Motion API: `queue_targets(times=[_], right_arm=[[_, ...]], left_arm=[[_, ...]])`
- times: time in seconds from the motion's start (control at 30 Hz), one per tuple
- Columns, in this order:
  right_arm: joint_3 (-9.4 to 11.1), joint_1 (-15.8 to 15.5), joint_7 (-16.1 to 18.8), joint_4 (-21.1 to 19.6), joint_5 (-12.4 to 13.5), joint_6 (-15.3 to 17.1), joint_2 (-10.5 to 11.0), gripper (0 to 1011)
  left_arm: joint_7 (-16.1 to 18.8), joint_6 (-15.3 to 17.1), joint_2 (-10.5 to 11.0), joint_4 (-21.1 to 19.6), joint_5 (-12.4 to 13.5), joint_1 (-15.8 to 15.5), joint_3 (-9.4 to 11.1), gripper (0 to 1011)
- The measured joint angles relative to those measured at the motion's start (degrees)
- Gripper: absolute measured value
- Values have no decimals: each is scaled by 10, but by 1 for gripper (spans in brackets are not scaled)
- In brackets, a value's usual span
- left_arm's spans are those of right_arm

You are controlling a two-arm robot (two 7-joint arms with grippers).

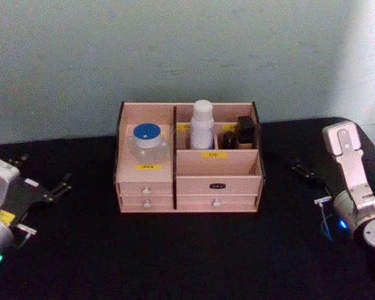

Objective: Pick up the facial cleanser and watermelon frost from the table and place them into the tiered storage box.

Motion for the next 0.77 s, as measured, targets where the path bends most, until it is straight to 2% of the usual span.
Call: queue_targets(times=[0.77], right_arm=[[0, 0, 0, 0, 0, 0, 0, 1002]], left_arm=[[0, 0, 0, 0, 0, 0, 0, 1001]])
